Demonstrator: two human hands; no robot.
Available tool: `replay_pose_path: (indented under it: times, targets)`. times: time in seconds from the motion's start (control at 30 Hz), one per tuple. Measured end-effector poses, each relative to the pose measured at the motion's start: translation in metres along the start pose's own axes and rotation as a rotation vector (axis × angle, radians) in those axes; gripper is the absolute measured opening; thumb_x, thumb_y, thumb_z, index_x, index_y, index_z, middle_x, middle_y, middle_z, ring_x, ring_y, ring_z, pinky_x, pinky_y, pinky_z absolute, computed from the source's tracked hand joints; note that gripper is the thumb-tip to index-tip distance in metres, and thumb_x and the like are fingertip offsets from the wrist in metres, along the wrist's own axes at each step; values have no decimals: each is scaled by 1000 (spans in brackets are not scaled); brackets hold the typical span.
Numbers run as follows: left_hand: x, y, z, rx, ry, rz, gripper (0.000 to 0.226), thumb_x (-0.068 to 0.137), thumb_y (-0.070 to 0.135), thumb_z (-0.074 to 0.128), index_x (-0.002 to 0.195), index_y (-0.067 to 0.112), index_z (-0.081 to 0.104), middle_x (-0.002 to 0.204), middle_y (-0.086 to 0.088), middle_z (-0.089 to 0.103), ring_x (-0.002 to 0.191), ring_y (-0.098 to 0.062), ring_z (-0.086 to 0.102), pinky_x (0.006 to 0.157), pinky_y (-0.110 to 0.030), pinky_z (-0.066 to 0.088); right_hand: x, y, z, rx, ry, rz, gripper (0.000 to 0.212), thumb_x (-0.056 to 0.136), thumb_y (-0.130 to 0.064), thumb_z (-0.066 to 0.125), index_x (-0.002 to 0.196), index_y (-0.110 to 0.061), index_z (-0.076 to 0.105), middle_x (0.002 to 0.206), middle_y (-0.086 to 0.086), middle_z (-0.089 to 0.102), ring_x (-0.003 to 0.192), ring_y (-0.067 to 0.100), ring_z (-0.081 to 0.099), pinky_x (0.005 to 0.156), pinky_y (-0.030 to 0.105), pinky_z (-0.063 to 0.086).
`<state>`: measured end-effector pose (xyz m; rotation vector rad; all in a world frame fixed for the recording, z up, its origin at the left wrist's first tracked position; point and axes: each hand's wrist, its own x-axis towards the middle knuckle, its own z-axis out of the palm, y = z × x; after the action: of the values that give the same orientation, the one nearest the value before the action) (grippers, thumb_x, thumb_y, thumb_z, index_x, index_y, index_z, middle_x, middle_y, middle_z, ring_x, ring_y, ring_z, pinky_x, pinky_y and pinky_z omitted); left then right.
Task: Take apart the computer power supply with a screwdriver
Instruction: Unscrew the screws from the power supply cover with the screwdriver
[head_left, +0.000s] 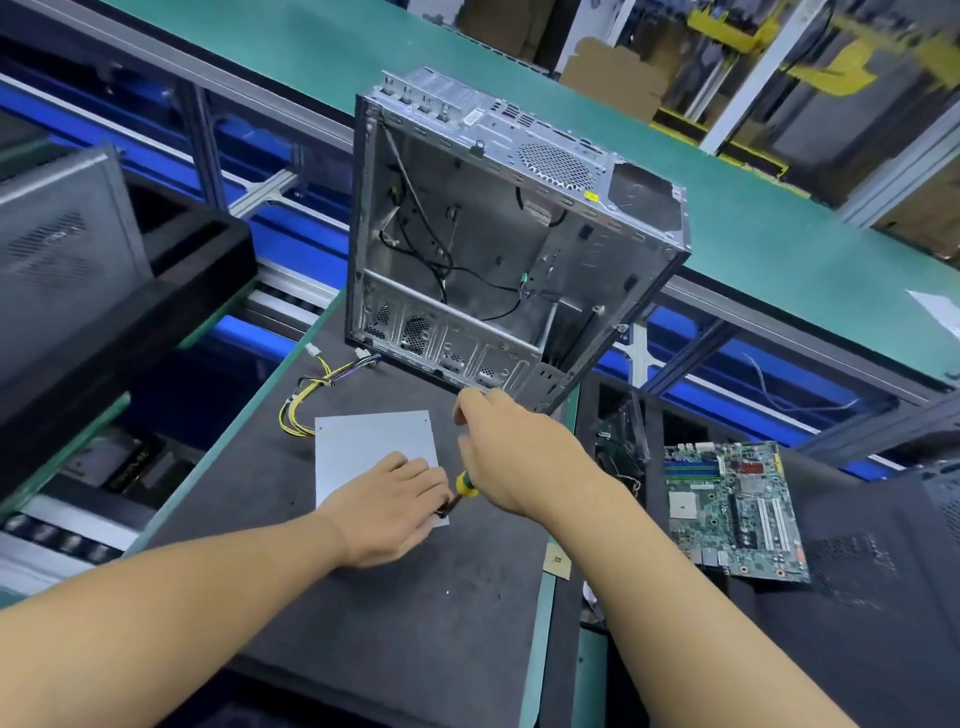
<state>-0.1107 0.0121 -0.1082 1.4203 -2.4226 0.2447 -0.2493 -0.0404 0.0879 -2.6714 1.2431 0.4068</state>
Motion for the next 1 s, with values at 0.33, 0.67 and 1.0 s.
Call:
replay_pose_path:
  times: [0.33,0.67,1.0]
  targets:
    - [3,8,0,-241,-136,-237,18,95,43,44,86,31,55,86,18,54,82,-10,48,75,-27,29,-6,4,-6,116,-78,-26,23,88,-18,49,110,-22,49,112,4,50,91,31,53,67,36,38]
    - [39,41,-14,-731,-287,-634,28,104,31,32,78,23,31,61,3,43,58,-13,37,61,-45,39,-43,73,-34,168,18,247,16,83,-15,49,99,-17,51,102,4,56,85,31,59,72,39,51]
    - [123,156,-5,-1395,-837,-747,24,103,20,52,84,6,59,66,-4,65,55,-16,65,43,-21,45,-127,158,2,291,-66,525,18,89,-7,47,99,-22,50,91,-1,48,65,14,48,52,28,37]
